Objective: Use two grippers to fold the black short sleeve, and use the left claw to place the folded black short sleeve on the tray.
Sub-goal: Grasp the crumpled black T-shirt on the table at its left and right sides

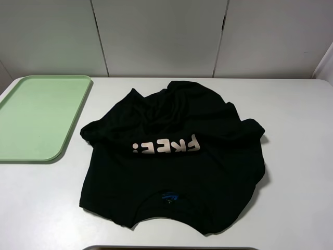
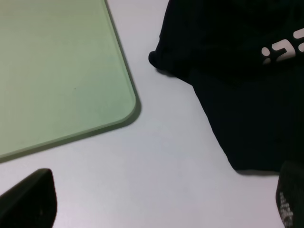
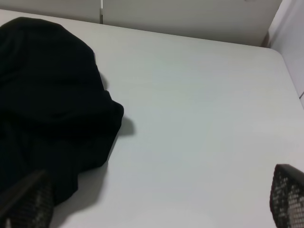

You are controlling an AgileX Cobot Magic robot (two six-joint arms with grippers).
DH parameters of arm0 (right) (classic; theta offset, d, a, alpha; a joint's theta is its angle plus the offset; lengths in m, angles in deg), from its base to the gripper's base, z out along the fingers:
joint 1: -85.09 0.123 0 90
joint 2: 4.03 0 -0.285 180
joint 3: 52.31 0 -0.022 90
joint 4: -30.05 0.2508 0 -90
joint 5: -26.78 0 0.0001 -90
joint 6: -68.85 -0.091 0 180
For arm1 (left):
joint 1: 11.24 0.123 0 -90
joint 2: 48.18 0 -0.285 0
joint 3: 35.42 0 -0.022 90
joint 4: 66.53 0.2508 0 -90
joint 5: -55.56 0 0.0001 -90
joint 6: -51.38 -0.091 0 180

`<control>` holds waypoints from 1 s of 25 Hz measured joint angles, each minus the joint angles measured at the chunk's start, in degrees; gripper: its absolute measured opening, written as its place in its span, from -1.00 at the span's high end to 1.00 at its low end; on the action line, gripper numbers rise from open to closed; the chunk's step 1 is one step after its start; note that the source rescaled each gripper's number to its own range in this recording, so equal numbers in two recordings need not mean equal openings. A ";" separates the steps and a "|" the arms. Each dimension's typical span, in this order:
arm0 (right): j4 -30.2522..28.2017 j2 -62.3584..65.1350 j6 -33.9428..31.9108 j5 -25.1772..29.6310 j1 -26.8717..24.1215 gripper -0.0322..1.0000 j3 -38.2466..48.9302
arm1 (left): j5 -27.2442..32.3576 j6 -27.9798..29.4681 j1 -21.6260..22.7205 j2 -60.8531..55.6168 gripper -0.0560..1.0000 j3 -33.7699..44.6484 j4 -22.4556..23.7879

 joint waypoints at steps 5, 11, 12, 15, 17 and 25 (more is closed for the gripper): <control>0.00 0.00 0.00 0.00 0.00 -1.00 0.00 | 0.00 0.00 0.00 0.00 -0.83 0.00 0.00; 0.00 0.00 0.00 0.00 0.00 -1.00 0.00 | 0.00 0.00 0.00 0.00 -0.83 0.00 0.00; 0.00 0.00 0.00 0.00 0.00 -1.00 0.00 | 0.00 0.00 0.00 0.00 -0.83 0.00 0.00; 0.00 0.00 0.00 0.00 0.00 -1.00 0.00 | 0.00 0.00 0.00 0.00 -0.83 0.00 0.00; 0.00 0.00 0.00 0.00 0.00 -1.00 0.00 | -0.06 0.00 0.00 0.00 -0.83 0.00 0.00; 0.00 0.00 0.00 0.00 0.00 -1.00 0.00 | -0.06 0.00 0.00 0.00 -0.83 0.00 0.00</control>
